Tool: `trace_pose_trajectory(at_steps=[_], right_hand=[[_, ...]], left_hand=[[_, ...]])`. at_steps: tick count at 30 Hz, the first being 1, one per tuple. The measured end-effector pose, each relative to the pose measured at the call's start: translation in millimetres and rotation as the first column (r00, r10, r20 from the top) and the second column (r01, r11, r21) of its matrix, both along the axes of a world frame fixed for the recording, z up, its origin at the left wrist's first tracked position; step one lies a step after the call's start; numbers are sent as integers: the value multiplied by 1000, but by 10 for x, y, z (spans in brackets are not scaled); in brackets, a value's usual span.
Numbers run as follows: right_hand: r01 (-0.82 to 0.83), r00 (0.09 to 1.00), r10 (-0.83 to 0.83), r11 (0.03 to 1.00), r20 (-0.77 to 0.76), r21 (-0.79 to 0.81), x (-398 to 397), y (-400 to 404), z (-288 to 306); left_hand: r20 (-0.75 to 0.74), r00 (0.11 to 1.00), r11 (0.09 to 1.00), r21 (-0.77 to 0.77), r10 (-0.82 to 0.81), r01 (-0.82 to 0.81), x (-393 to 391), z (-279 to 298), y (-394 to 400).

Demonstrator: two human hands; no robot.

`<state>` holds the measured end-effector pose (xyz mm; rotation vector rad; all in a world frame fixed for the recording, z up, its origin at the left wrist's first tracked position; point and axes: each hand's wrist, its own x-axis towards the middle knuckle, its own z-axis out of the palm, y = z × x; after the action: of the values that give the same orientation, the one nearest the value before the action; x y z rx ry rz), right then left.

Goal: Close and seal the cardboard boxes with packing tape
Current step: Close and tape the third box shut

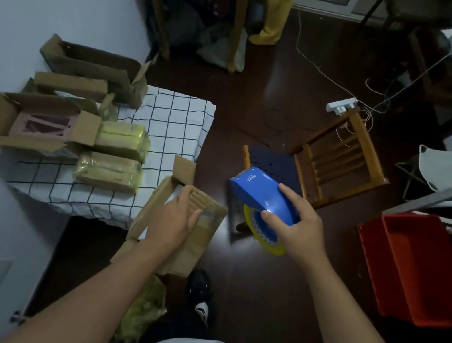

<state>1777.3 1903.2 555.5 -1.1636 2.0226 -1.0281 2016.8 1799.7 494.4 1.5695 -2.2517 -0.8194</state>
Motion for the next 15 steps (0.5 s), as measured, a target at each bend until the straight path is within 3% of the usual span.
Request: trace_pose_trajectory(at_steps=[8, 15], right_hand=[[-43, 999, 43, 999, 8, 9, -314, -1031, -54], [-199, 977, 198, 980, 77, 3, -442, -1915, -194]], left_hand=[[110, 993, 999, -17, 31, -29, -212, 29, -893], [147, 978, 989, -27, 145, -143, -232, 40, -1350]])
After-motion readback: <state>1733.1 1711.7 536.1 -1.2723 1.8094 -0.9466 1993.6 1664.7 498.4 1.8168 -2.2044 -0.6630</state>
